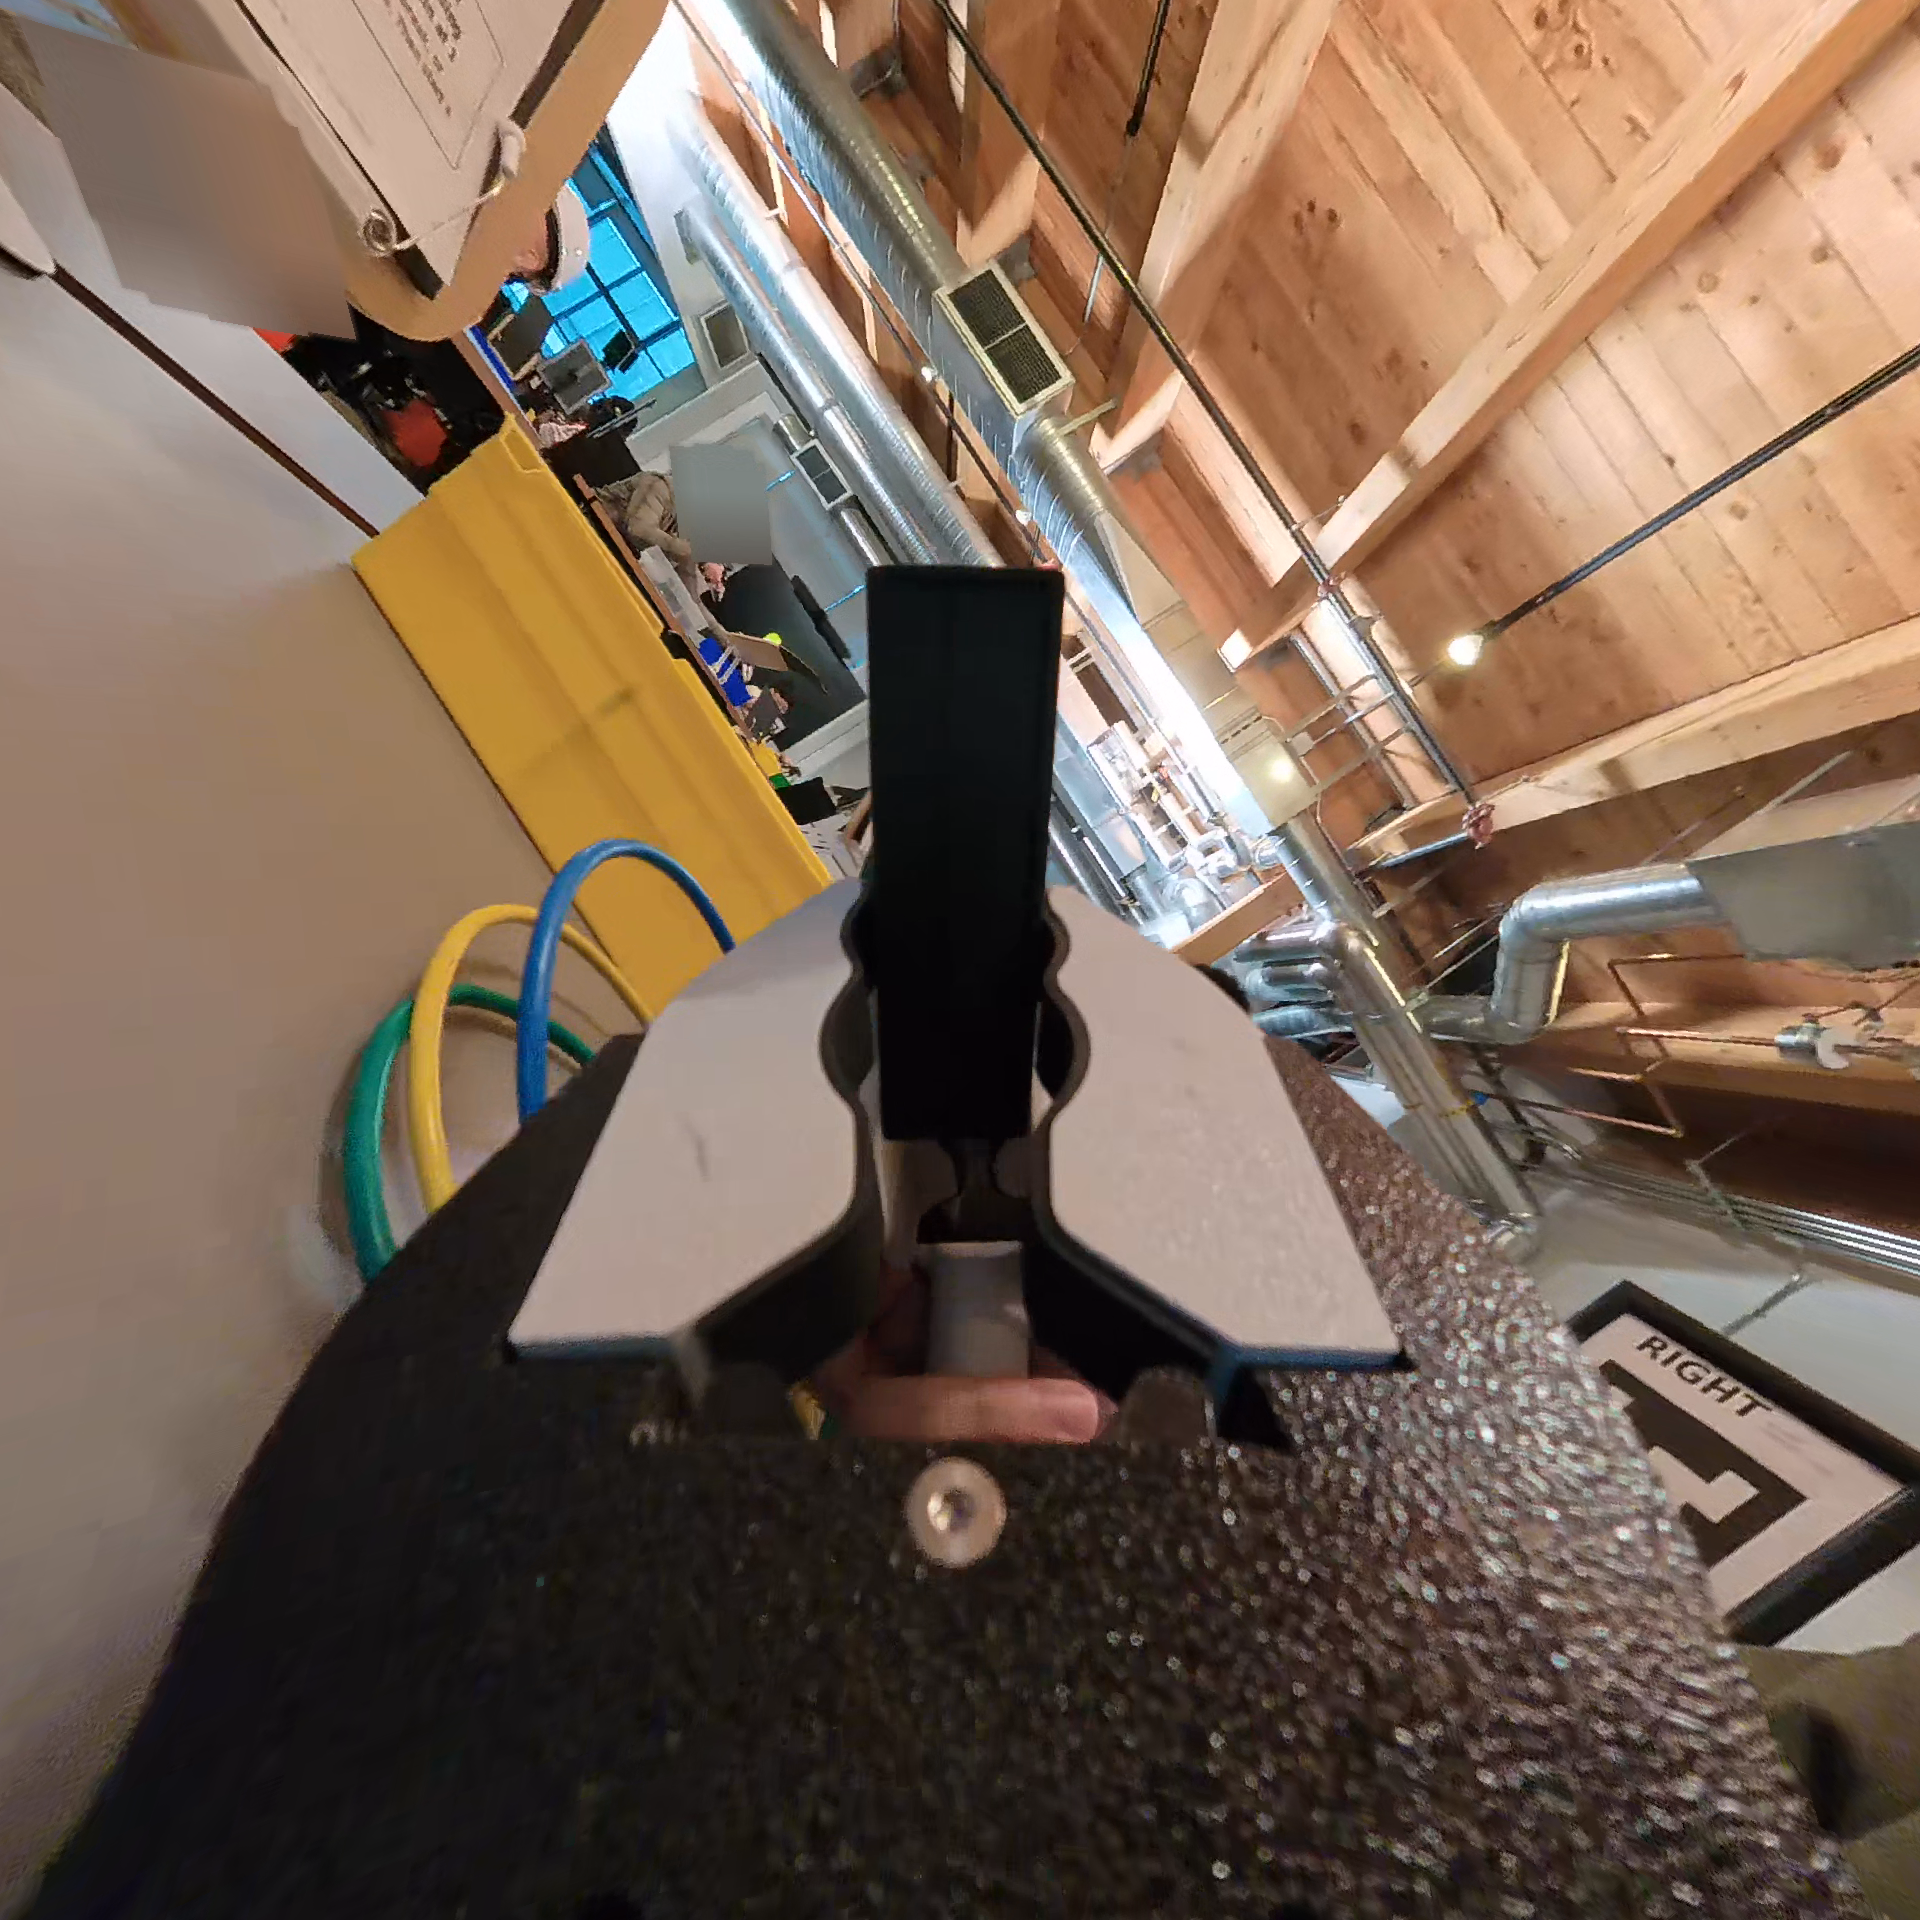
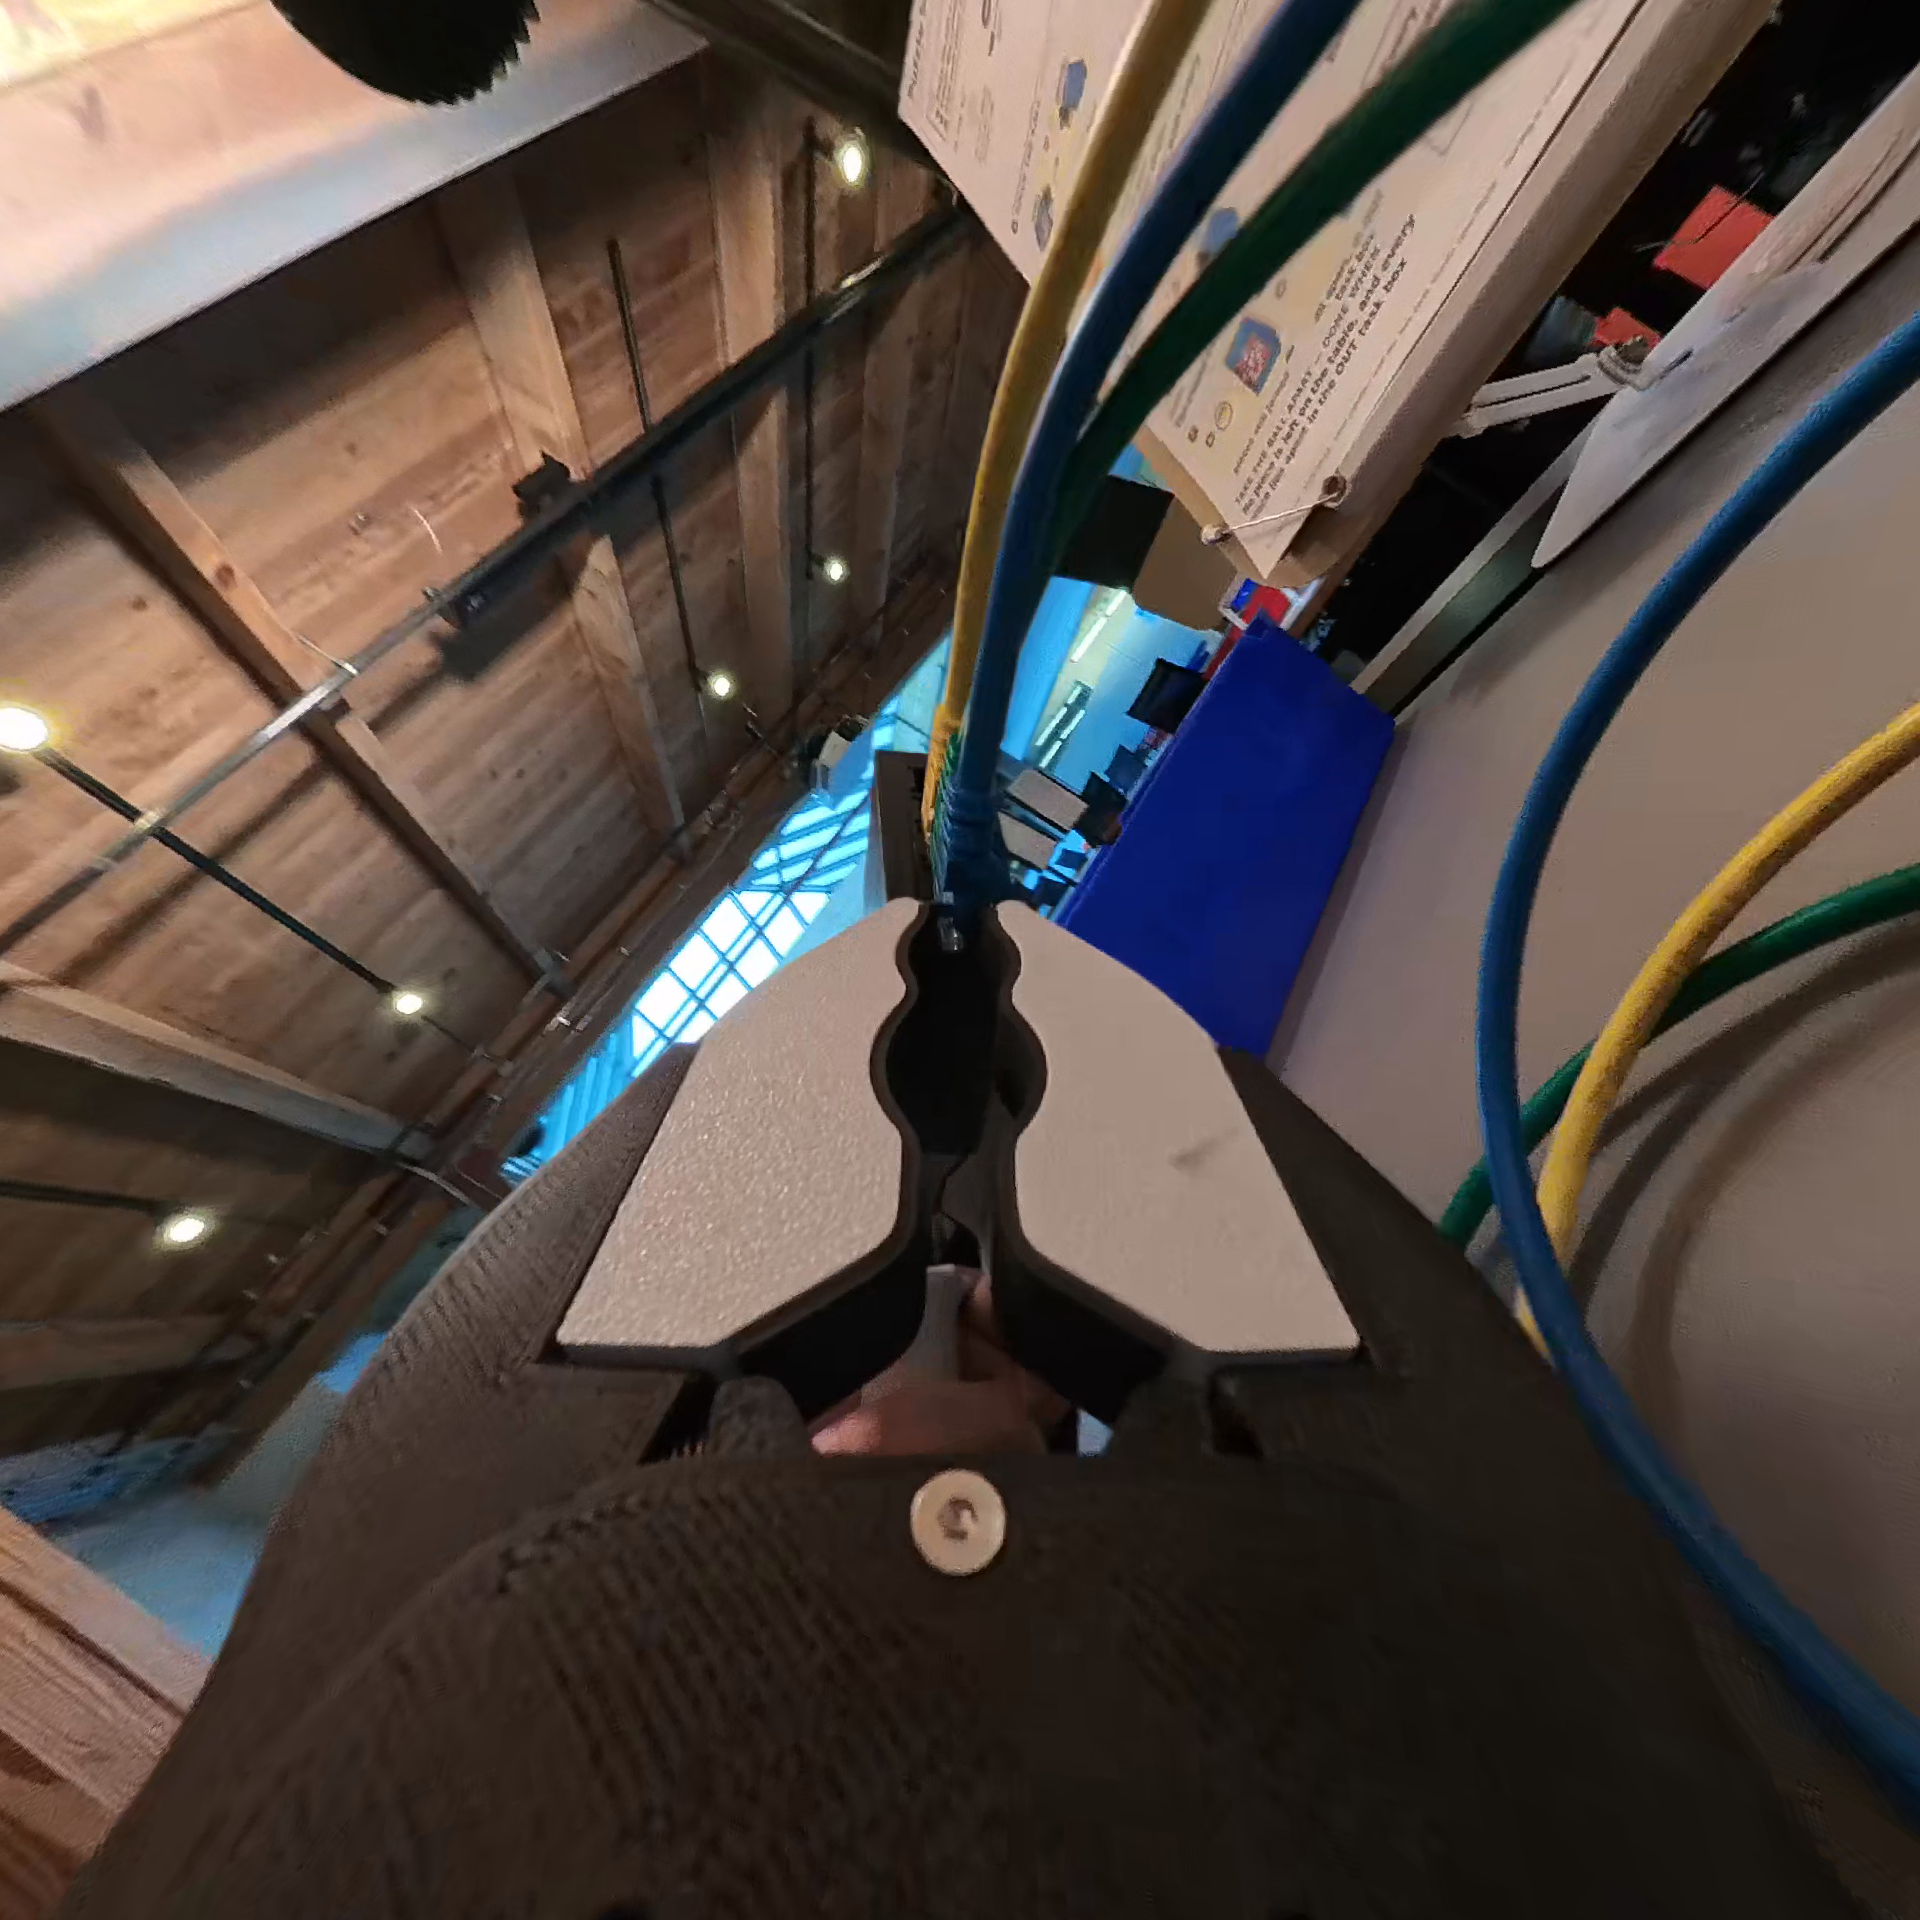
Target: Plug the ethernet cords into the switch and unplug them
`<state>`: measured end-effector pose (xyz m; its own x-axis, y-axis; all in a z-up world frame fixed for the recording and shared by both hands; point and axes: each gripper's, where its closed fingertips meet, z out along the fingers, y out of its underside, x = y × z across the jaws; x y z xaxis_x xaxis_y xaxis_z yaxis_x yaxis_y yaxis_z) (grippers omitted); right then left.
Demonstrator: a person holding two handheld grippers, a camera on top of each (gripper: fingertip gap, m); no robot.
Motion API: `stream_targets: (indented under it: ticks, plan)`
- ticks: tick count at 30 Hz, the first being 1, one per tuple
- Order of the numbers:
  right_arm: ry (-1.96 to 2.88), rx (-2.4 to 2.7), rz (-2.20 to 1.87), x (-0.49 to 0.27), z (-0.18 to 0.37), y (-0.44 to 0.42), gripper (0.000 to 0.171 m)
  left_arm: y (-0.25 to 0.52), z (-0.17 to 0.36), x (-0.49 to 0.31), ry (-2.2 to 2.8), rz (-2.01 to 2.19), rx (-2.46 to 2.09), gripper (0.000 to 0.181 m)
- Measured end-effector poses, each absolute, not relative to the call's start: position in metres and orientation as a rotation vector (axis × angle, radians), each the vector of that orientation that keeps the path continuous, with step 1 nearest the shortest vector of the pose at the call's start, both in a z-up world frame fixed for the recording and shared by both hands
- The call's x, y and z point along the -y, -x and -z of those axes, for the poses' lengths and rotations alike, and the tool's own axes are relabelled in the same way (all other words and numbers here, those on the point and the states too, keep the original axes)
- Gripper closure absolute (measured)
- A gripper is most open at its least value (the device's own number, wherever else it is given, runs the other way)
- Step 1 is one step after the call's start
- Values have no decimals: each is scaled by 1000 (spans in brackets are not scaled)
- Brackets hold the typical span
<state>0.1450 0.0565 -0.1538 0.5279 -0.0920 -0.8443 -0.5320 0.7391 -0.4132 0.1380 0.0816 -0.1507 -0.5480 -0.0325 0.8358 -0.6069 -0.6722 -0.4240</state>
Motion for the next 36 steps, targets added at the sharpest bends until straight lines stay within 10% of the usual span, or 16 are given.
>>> stream_targets:
  ticks: [26,36]
  plan:
    - [683,-1051,-319,-56,161,-148,137,-143,153,-91,-1279,-2250,959,154]
    - [678,-1023,-358,-60,160,-145,157,-140,154,-84,-1262,-2223,980,155]
